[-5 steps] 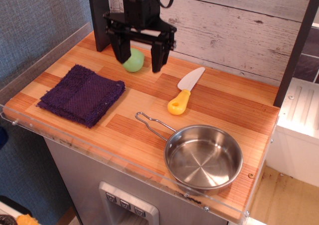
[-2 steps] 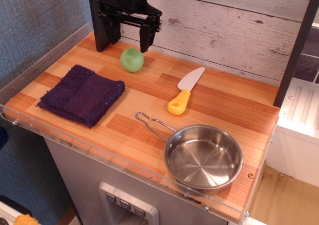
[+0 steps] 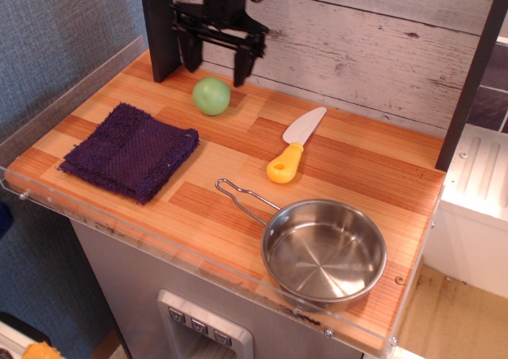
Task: Put the ball into the pot.
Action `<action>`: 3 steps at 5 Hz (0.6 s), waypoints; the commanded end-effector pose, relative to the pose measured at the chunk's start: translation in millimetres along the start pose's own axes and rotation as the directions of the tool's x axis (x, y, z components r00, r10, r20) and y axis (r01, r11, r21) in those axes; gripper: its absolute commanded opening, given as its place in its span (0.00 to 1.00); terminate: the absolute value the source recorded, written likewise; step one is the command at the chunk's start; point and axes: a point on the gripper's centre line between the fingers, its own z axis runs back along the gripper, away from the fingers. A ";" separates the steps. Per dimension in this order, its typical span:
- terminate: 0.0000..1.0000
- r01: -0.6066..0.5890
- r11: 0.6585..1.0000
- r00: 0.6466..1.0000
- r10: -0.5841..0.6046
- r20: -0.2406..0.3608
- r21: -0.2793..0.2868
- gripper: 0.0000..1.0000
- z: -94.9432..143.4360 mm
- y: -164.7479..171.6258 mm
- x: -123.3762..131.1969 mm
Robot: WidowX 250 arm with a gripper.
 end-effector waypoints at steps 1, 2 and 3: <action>0.00 -0.008 1.000 1.000 0.008 -0.006 0.018 1.00 0.5 3.5 7.3; 0.00 -0.019 1.000 1.000 0.019 -0.018 0.019 1.00 -0.6 6.2 2.0; 0.00 -0.031 0.999 1.000 0.031 0.001 0.009 0.00 5.1 12.8 -4.8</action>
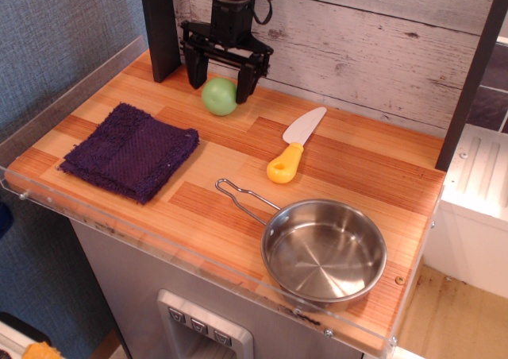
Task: Put the ball into the pot.
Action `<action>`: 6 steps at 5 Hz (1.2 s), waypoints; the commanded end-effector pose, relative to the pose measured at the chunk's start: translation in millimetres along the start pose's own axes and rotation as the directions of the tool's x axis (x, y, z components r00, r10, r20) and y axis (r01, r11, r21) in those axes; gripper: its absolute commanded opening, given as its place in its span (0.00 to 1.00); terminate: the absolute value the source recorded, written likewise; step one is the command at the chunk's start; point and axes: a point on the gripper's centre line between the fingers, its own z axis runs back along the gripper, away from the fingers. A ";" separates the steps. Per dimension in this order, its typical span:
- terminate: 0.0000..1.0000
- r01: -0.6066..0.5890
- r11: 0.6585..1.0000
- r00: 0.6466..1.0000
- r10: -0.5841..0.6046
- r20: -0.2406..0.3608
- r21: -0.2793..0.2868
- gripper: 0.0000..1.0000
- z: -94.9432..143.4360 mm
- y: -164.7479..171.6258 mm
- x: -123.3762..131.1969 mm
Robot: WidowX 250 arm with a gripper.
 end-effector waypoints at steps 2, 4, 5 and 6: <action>0.00 0.001 0.999 0.987 0.007 0.159 -0.050 0.00 52.1 8.5 -16.2; 0.00 0.224 0.960 0.951 -0.179 0.252 -0.166 0.00 109.7 -67.4 -73.7; 0.00 0.330 0.934 0.927 -0.294 0.232 -0.134 0.00 102.4 -103.8 -110.3; 0.00 0.392 0.917 0.906 -0.371 0.202 -0.076 0.00 91.1 -128.2 -139.6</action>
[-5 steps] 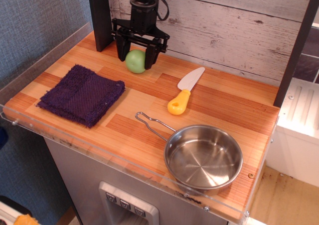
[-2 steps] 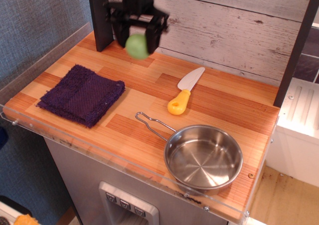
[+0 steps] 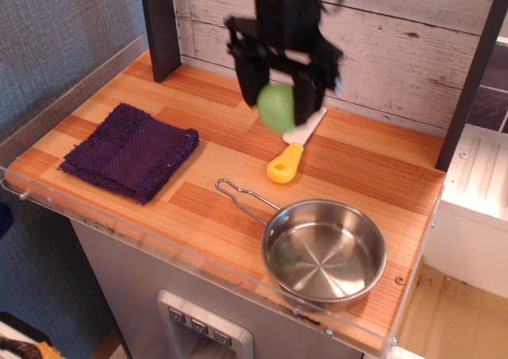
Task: Put the ball into the pot.
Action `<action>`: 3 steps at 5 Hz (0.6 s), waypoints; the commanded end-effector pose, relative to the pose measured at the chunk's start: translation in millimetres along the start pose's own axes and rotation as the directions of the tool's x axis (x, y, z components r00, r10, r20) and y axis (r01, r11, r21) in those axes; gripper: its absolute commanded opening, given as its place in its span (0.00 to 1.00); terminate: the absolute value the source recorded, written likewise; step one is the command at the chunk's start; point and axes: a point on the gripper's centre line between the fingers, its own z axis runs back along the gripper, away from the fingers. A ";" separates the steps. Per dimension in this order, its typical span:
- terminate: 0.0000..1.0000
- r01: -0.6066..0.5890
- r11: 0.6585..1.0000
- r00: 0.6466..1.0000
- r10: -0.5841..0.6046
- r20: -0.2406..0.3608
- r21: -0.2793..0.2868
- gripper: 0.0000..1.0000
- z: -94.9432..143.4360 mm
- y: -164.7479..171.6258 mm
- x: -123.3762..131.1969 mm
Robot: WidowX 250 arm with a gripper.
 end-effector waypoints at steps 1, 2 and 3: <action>0.00 0.084 0.993 0.996 -0.084 -0.005 0.080 0.00 -2.0 -36.9 -38.6; 0.00 0.103 0.992 0.995 -0.101 -0.025 0.074 0.00 -8.8 -43.9 -45.8; 0.00 0.117 0.991 0.993 -0.115 -0.028 0.058 1.00 -10.1 -45.5 -46.7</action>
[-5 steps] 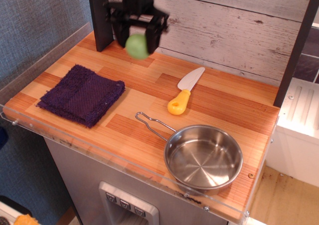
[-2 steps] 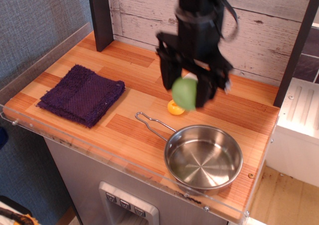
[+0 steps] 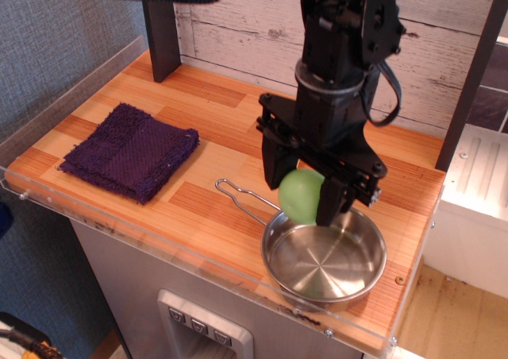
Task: Put the ball into the pot.
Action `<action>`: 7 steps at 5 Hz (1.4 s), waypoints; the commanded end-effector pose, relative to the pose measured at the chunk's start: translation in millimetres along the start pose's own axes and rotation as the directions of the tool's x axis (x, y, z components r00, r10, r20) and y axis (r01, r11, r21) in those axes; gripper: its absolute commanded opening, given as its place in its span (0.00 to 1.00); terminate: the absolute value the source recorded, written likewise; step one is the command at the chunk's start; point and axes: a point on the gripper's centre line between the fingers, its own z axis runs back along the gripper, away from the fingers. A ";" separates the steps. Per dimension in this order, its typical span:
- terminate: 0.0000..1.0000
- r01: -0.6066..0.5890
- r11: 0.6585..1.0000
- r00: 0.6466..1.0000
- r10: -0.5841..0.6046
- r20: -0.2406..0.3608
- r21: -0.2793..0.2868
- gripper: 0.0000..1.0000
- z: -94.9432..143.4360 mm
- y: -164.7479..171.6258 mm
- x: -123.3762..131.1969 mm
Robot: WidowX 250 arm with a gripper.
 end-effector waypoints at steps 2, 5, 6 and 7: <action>0.00 -0.027 0.999 0.998 0.029 0.053 -0.037 1.00 16.1 21.1 3.1; 0.00 -0.318 0.948 0.945 0.319 0.078 -0.024 1.00 29.6 114.9 29.6; 0.00 -0.310 0.950 0.949 0.311 0.060 -0.029 1.00 24.6 116.5 30.0; 0.00 -0.310 0.950 0.949 0.311 0.060 -0.029 1.00 24.6 116.5 30.0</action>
